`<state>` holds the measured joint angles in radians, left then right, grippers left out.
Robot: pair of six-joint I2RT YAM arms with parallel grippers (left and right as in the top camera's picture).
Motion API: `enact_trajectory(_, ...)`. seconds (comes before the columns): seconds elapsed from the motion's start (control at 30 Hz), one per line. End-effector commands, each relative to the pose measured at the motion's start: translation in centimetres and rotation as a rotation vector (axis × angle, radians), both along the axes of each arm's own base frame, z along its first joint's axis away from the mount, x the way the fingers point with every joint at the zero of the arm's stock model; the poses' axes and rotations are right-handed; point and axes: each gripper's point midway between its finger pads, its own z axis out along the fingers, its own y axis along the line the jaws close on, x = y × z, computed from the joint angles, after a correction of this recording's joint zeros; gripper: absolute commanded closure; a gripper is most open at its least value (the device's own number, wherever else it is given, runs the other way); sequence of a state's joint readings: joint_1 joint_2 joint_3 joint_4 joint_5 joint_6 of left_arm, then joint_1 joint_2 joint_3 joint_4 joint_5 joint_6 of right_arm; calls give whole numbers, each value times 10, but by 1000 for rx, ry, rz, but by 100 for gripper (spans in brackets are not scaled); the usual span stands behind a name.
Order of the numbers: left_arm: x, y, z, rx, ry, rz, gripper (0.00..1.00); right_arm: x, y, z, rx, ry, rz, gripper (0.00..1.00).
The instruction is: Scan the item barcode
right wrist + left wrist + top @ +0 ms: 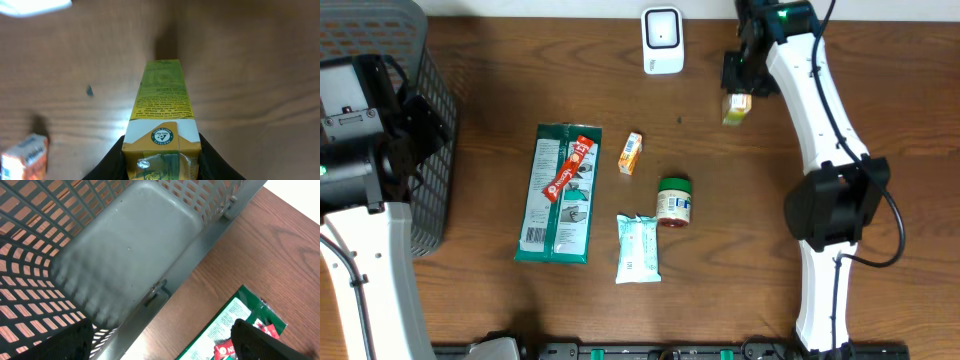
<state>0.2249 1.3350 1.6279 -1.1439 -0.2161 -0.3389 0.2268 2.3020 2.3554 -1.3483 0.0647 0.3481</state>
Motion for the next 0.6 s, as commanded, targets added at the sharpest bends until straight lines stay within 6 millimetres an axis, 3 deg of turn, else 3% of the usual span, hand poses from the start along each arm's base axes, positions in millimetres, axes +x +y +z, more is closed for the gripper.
enact_trajectory(0.0,0,3,2,15,4,5,12,7,-1,37,-16,-112,7,87)
enact_trajectory(0.3,0,3,2,15,4,5,12,1,5,5,-65,-61,24,89)
enact_trajectory(0.57,0,3,2,15,4,5,12,-22,6,-23,-71,51,40,90)
